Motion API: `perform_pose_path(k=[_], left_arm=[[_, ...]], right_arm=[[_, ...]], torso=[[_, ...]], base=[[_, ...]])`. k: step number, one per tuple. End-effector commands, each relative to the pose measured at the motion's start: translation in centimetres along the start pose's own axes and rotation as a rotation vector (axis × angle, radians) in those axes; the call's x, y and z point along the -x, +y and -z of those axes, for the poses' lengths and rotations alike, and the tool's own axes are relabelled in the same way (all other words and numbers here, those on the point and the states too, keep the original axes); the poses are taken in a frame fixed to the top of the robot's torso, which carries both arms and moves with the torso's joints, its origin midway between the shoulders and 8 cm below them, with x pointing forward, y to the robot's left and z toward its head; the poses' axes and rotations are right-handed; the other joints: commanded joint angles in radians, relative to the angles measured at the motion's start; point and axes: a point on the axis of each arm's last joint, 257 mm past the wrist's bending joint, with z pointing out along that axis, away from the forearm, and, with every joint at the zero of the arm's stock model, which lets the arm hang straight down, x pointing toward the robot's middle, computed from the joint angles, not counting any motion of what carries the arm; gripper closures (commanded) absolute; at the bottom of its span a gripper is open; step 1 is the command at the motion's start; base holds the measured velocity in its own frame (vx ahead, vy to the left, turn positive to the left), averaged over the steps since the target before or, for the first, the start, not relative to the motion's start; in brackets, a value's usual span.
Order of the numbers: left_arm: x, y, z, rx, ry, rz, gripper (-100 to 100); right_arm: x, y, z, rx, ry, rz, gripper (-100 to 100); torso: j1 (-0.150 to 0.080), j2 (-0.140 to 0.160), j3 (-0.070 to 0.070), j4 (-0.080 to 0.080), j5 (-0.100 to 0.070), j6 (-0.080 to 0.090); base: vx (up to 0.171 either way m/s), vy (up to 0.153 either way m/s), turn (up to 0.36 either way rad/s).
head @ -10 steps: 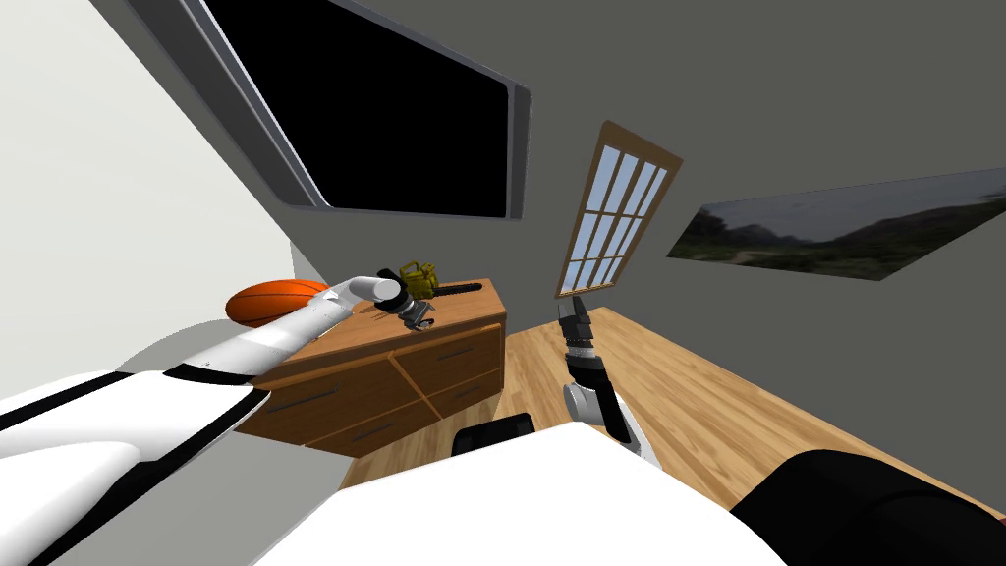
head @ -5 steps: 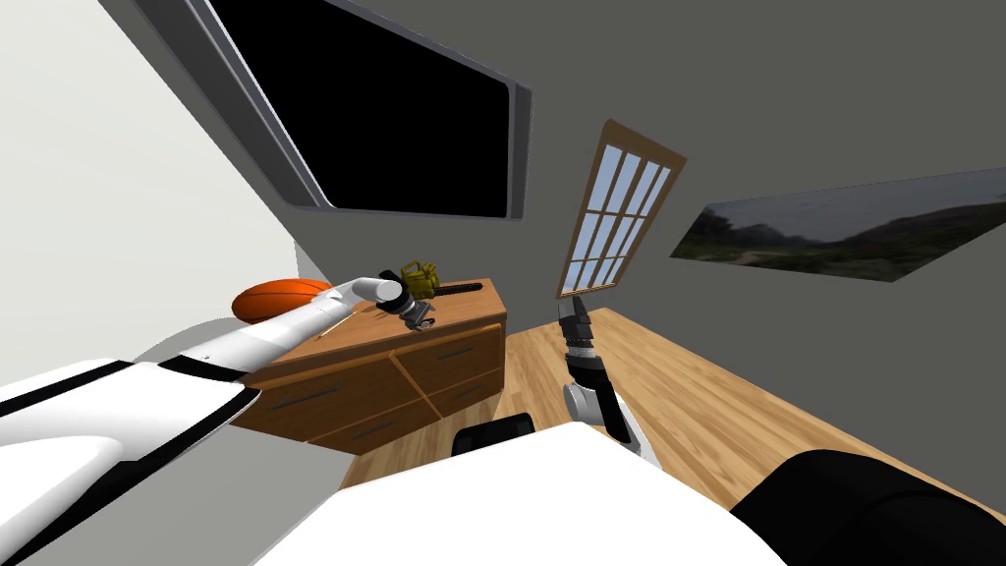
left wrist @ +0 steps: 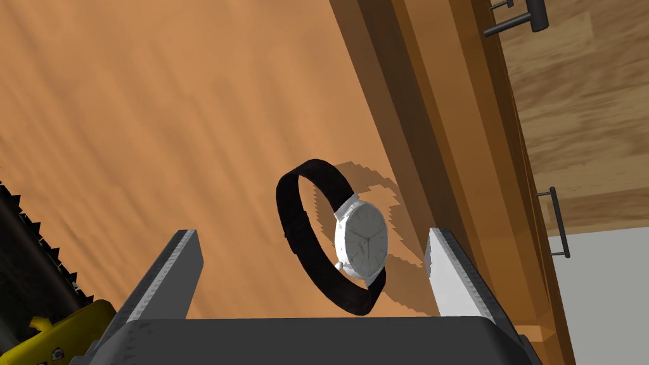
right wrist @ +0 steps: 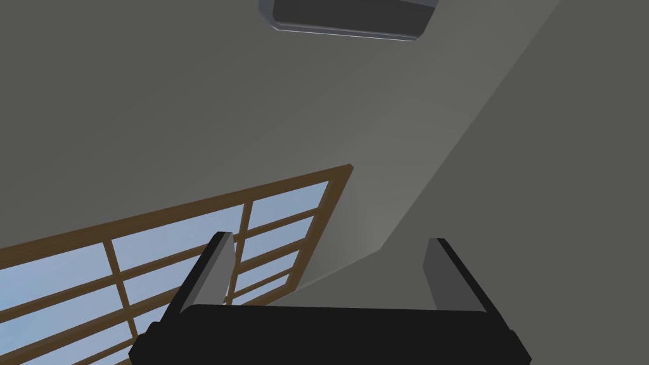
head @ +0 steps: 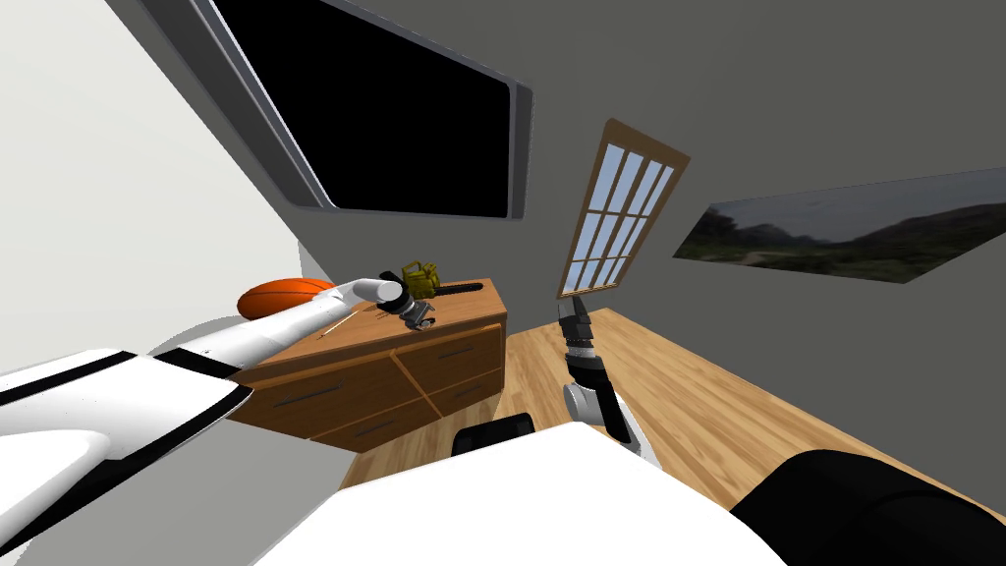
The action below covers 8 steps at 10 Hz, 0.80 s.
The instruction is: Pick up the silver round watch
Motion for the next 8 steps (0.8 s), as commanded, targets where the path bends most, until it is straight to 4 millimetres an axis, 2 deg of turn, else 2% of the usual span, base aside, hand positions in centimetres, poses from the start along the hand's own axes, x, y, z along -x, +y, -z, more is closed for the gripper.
perform_pose_path(k=[1, 5, 6, 7, 8], left_arm=[[0.0, 0.0, 0.0, 0.0, 0.0, 0.0, 100], [0.0, 0.0, 0.0, 0.0, 0.0, 0.002, 100], [0.0, 0.0, 0.0, 0.0, 0.0, 0.002, 0], [-0.4, 0.4, 0.0, 0.009, 0.002, -0.009, 100], [-0.8, 1.2, -0.4, 0.031, -0.001, -0.024, 100]], right_arm=[[0.0, 0.0, 0.0, 0.0, 0.0, 0.0, 0], [0.0, 0.0, 0.0, 0.0, 0.0, 0.0, 0], [0.0, 0.0, 0.0, 0.0, 0.0, 0.0, 0], [0.0, 0.0, 0.0, 0.0, 0.0, 0.0, 0], [0.0, 0.0, 0.0, 0.0, 0.0, 0.0, 0]], torso=[[0.0, 0.0, 0.0, 0.0, 0.0, 0.0], [0.0, 0.0, 0.0, 0.0, 0.0, 0.0], [0.0, 0.0, 0.0, 0.0, 0.0, 0.0], [0.0, 0.001, 0.0, 0.0, 0.0, 0.0], [0.0, 0.001, 0.0, 0.0, 0.0, 0.001]], base=[[0.0, 0.0, 0.0], [0.0, 0.0, 0.0], [0.0, 0.0, 0.0], [0.001, 0.006, -0.027], [0.002, 0.013, -0.05]])
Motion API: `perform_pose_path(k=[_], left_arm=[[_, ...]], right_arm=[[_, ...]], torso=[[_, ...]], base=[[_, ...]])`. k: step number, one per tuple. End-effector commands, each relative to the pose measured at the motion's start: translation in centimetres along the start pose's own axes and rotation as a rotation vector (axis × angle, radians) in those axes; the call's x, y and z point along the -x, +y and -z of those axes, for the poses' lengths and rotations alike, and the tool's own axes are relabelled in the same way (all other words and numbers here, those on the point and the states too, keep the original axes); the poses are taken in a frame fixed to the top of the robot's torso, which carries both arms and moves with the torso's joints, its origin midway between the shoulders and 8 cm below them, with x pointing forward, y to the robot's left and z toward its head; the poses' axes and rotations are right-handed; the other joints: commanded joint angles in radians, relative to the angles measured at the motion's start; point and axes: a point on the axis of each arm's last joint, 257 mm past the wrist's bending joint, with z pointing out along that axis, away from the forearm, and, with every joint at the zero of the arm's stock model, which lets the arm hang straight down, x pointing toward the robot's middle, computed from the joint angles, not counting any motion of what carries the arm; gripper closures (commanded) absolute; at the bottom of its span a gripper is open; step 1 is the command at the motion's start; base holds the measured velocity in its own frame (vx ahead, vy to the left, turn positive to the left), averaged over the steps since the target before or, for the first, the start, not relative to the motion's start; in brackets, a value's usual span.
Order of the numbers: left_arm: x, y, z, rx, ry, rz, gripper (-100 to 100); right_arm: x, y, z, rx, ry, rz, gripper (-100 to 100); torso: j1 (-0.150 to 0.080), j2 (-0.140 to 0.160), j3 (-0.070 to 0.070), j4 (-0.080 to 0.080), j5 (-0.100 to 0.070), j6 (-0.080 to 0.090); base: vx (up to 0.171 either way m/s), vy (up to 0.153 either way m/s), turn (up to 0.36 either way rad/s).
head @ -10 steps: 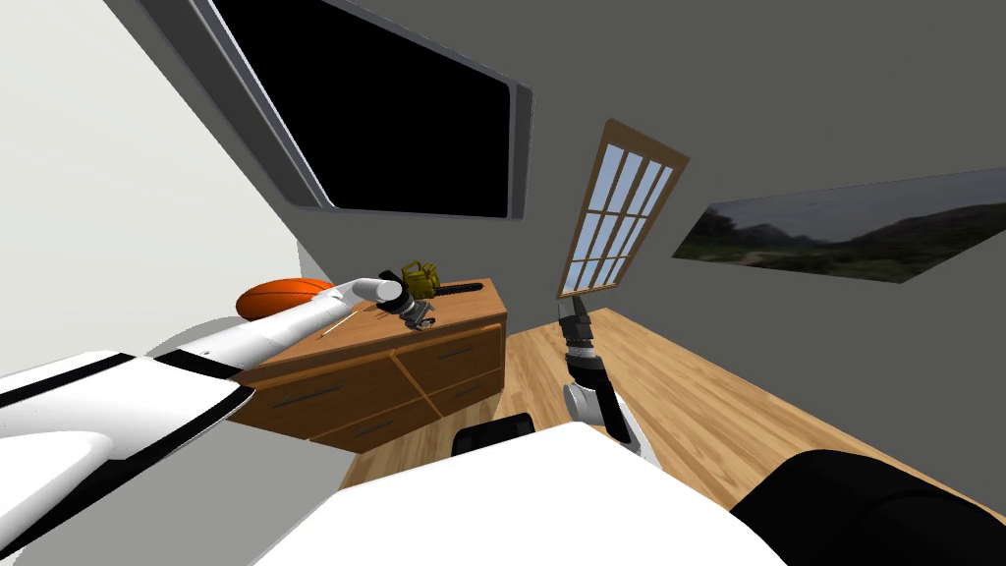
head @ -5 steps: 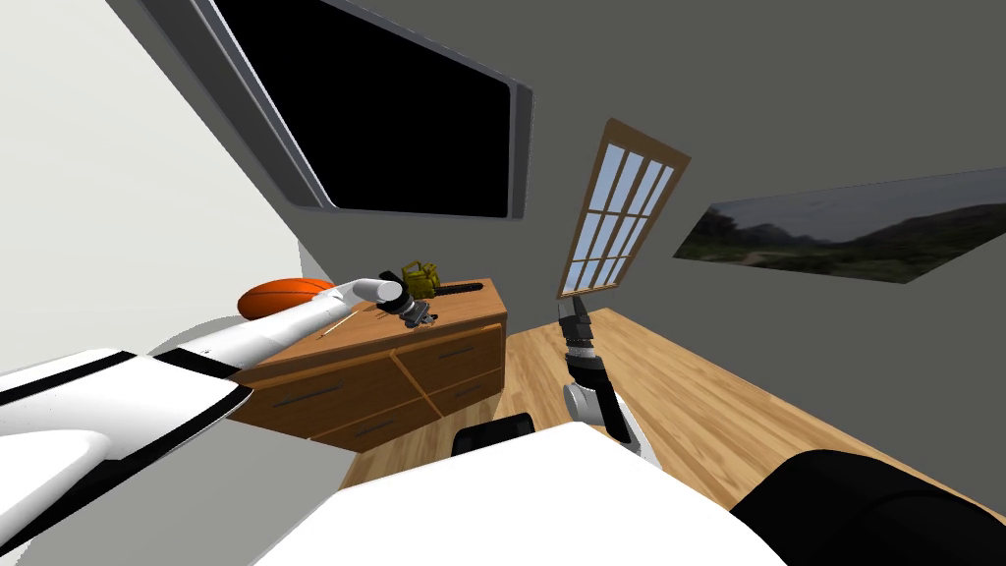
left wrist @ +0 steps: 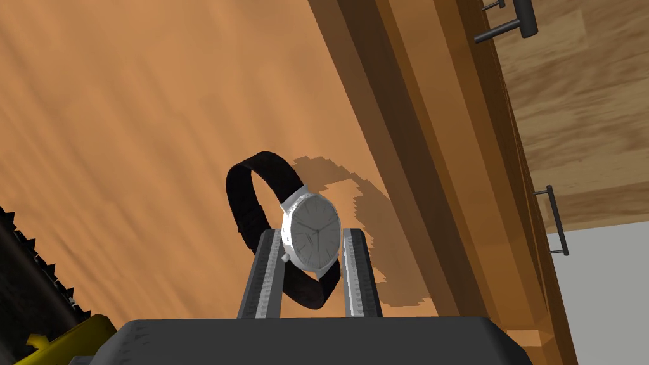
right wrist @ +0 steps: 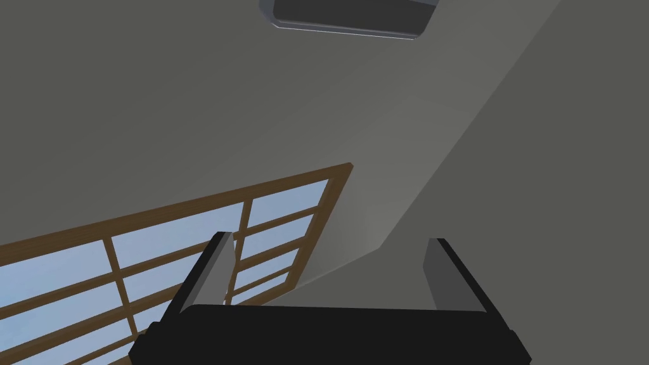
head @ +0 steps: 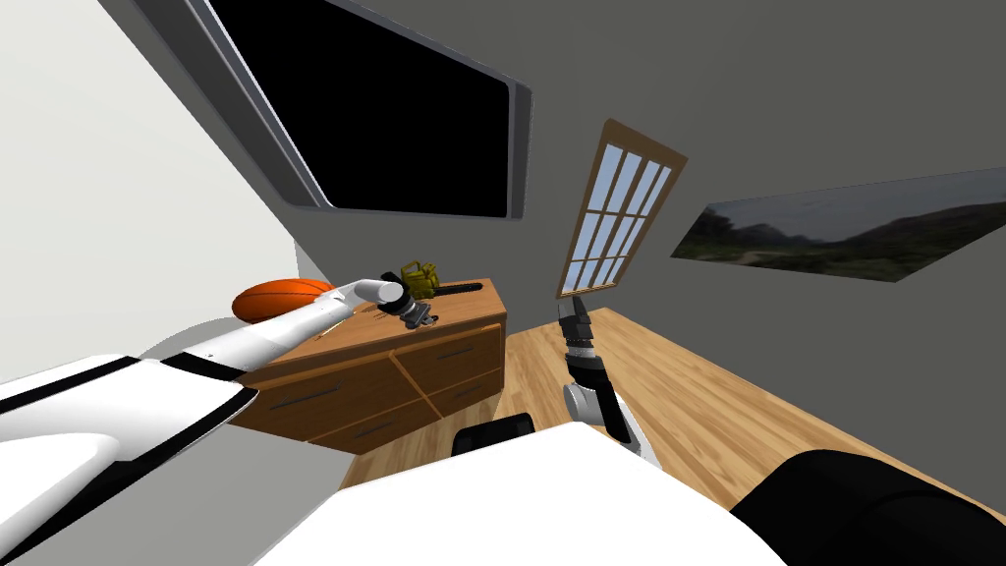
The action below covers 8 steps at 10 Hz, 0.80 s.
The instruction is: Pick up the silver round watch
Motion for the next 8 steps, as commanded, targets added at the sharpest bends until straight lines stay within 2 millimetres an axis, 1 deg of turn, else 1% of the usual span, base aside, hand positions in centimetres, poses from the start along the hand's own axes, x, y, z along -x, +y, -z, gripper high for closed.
perform_pose_path(k=[1, 2, 3, 4, 5, 6, 7, 8], left_arm=[[-0.3, -0.2, 0.5, -0.005, 0.004, -0.001, 100], [-0.6, 0.6, 0.1, 0.017, 0.0, -0.012, 100], [-0.6, -0.1, 0.7, -0.005, 0.006, -0.004, 100], [-0.8, 0.7, 0.4, 0.017, 0.001, -0.013, 100], [-0.7, 0.0, 1.0, -0.005, 0.006, -0.005, 100], [-0.8, 0.7, 0.8, 0.015, 0.0, -0.012, 100], [-0.8, 0.1, 1.4, -0.005, 0.005, -0.003, 100], [-0.8, 0.9, 1.2, 0.014, -0.002, -0.007, 100]], right_arm=[[0.0, 0.0, 0.0, 0.0, 0.0, 0.0, 0], [0.0, 0.0, 0.0, 0.0, 0.0, 0.0, 0], [0.0, 0.0, 0.0, 0.0, 0.0, 0.0, 0], [0.0, 0.0, 0.0, 0.0, 0.0, 0.0, 0], [0.0, 0.0, 0.0, 0.0, 0.0, 0.0, 0], [0.0, 0.0, 0.0, 0.0, 0.0, 0.0, 0], [0.0, 0.0, 0.0, 0.0, 0.0, 0.0, 0], [0.0, 0.0, 0.0, 0.0, 0.0, 0.0, 0]], torso=[[0.0, 0.0, 0.0, 0.0, 0.0, 0.0], [0.0, 0.0, 0.0, 0.001, 0.0, 0.0], [0.0, 0.0, 0.0, 0.0, 0.0, 0.0], [0.0, 0.0, 0.0, 0.001, 0.0, 0.0], [0.0, 0.0, 0.0, 0.0, 0.0, 0.0], [0.0, 0.0, 0.001, 0.001, 0.0, 0.0], [0.0, 0.0, 0.001, 0.001, 0.0, 0.0], [0.0, 0.0, 0.001, 0.001, 0.0, 0.0]], base=[[-0.001, 0.011, -0.018], [0.003, 0.01, -0.024], [0.0, 0.006, -0.013], [0.003, 0.007, -0.018], [0.0, 0.005, -0.017], [0.002, 0.009, -0.028], [-0.001, 0.008, -0.015], [0.002, 0.009, -0.028]])
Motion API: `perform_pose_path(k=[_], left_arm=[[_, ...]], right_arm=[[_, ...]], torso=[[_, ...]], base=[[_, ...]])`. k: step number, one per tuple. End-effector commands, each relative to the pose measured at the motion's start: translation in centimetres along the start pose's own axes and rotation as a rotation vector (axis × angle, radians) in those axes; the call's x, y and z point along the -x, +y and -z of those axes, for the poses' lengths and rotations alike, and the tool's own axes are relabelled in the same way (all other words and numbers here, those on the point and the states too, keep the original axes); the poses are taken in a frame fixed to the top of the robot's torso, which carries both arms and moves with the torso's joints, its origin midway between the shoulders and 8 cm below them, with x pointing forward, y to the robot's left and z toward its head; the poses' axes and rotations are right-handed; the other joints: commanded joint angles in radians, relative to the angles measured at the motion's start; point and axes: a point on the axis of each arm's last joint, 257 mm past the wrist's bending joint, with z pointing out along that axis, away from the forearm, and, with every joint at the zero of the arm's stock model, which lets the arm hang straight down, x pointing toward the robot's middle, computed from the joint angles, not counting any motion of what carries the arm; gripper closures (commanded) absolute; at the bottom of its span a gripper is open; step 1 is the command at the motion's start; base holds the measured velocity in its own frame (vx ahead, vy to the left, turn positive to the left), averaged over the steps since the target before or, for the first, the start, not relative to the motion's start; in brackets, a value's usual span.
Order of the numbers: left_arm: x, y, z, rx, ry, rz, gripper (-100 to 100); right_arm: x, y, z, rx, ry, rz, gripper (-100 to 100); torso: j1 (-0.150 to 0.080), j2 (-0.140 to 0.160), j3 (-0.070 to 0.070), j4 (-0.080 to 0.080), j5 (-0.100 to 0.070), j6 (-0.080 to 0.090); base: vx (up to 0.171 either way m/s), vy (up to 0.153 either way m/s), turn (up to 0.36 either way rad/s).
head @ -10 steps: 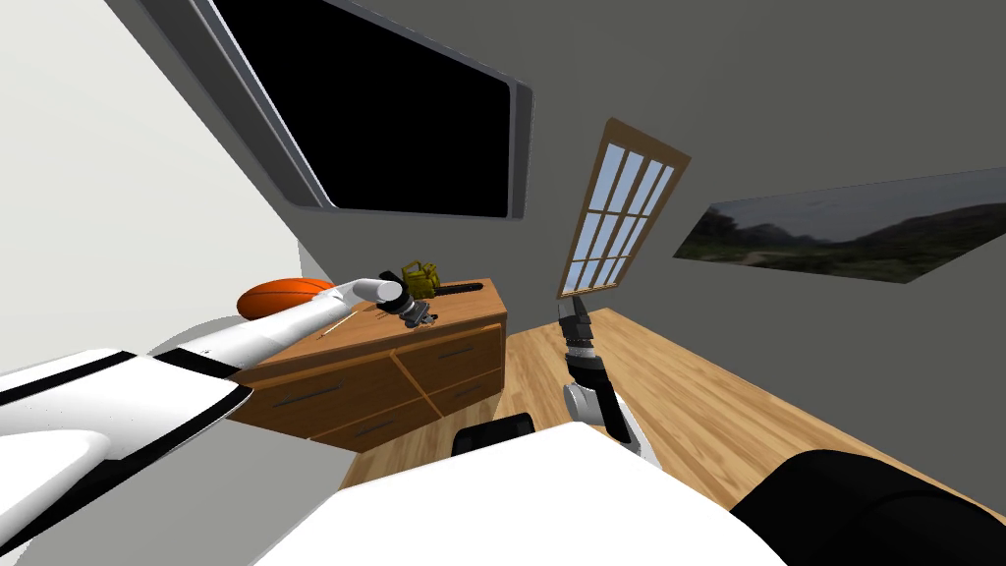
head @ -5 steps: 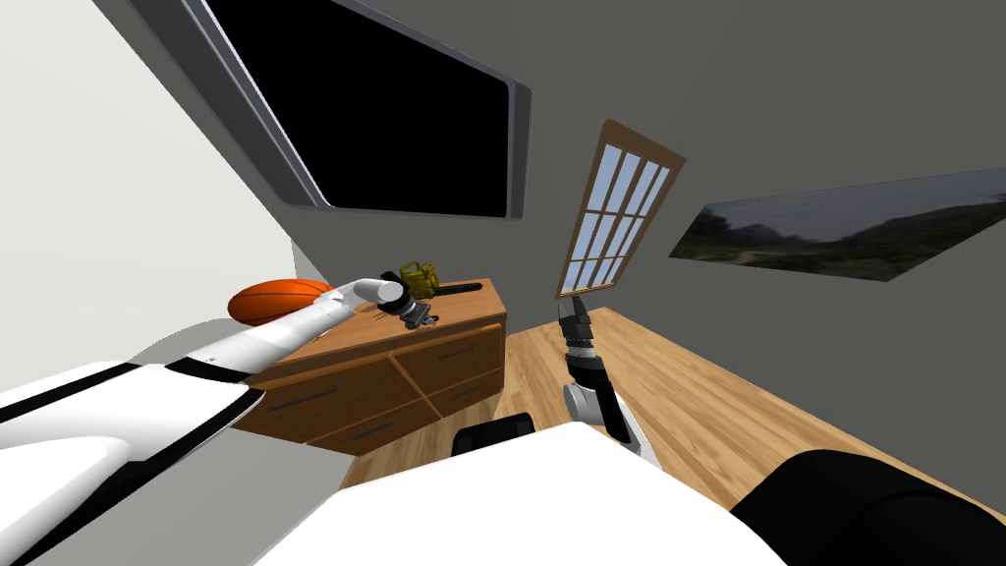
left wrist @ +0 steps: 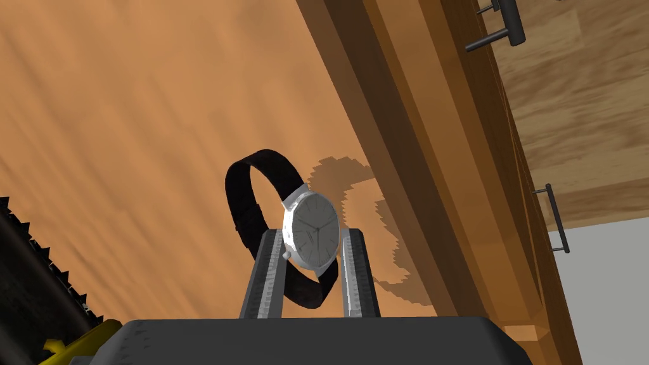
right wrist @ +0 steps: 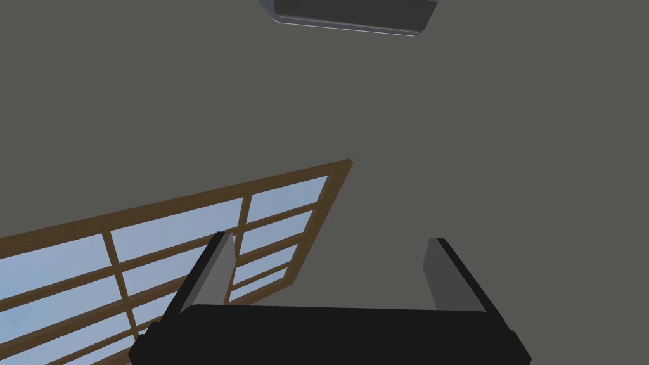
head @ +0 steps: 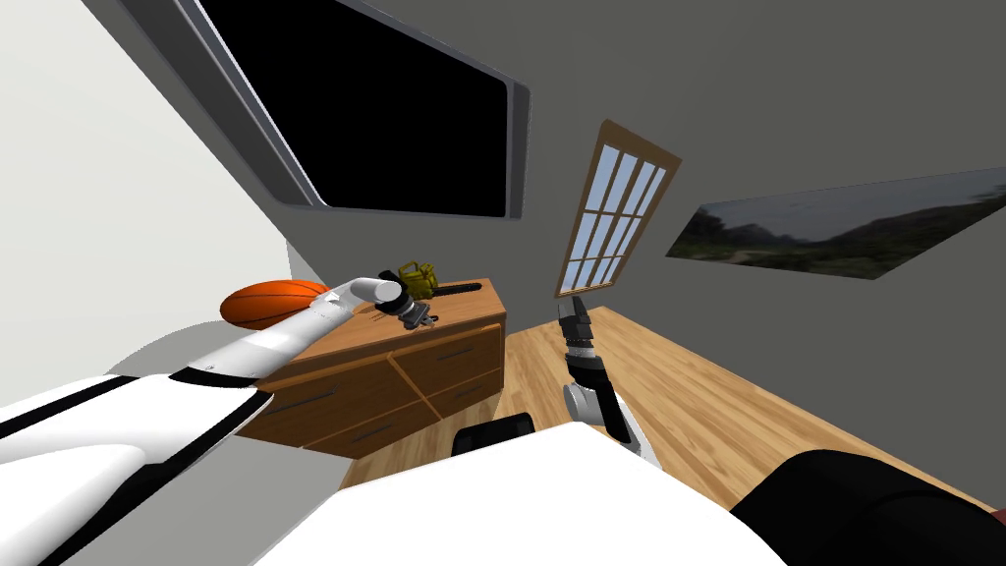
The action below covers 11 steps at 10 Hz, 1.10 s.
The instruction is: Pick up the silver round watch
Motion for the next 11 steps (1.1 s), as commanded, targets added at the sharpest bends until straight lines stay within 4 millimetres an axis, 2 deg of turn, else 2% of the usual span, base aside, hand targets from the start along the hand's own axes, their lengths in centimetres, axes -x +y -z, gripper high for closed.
perform_pose_path(k=[1, 2, 3, 4, 5, 6, 7, 8, 9, 10, 11], left_arm=[[0.1, -0.2, 0.6, -0.011, 0.001, 0.009, 100], [0.2, 0.6, 0.4, 0.008, -0.007, 0.007, 100], [0.3, 0.0, 0.9, -0.012, -0.003, 0.016, 100], [0.4, 0.8, 0.8, 0.006, -0.012, 0.017, 100], [0.6, 0.3, 1.3, -0.013, -0.008, 0.027, 100], [0.7, 1.2, 1.2, 0.006, -0.018, 0.03, 100], [0.9, 0.6, 1.7, -0.014, -0.014, 0.041, 100], [1.2, 1.5, 1.6, 0.004, -0.025, 0.046, 100], [1.4, 1.0, 2.2, -0.015, -0.022, 0.058, 100], [1.2, 1.2, 1.8, -0.008, -0.022, 0.051, 100], [1.2, 1.1, 1.9, -0.008, -0.022, 0.053, 0]], right_arm=[[0.0, 0.0, 0.0, 0.0, 0.0, 0.0, 0], [0.0, 0.0, 0.0, 0.0, 0.0, 0.0, 0], [0.0, 0.0, 0.0, 0.0, 0.0, 0.0, 0], [0.0, 0.0, 0.0, 0.0, 0.0, 0.0, 0], [0.0, 0.0, 0.0, 0.0, 0.0, 0.0, 0], [0.0, 0.0, 0.0, 0.0, 0.0, 0.0, 0], [0.0, 0.0, 0.0, 0.0, 0.0, 0.0, 0], [0.0, 0.0, 0.0, 0.0, 0.0, 0.0, 0], [0.0, 0.0, 0.0, 0.0, 0.0, 0.0, 0], [0.0, 0.0, 0.0, 0.0, 0.0, 0.0, 0], [0.0, 0.0, 0.0, 0.0, 0.0, 0.0, 0]], torso=[[0.0, 0.0, 0.0, 0.0, 0.0, 0.0], [0.0, 0.0, 0.0, 0.0, 0.0, 0.0], [0.0, 0.0, 0.0, 0.0, 0.0, 0.0], [0.0, 0.0, 0.0, 0.001, 0.0, 0.0], [0.0, 0.0, 0.0, 0.0, 0.0, 0.0], [0.001, 0.0, 0.001, 0.001, 0.0, 0.0], [0.001, 0.001, 0.001, 0.0, 0.001, 0.0], [0.001, 0.001, 0.001, 0.001, 0.0, 0.0], [0.001, 0.001, 0.001, 0.001, 0.001, 0.0], [0.001, 0.001, 0.001, 0.001, 0.0, 0.0], [0.001, 0.001, 0.001, 0.001, 0.001, 0.0]], base=[[0.0, 0.007, -0.015], [0.002, 0.008, -0.02], [0.0, 0.007, -0.013], [0.003, 0.009, -0.026], [0.0, 0.006, -0.018], [0.001, 0.008, -0.027], [-0.001, 0.006, -0.011], [0.002, 0.007, -0.027], [-0.001, 0.006, -0.014], [0.0, 0.0, 0.0], [0.0, 0.0, 0.0]])
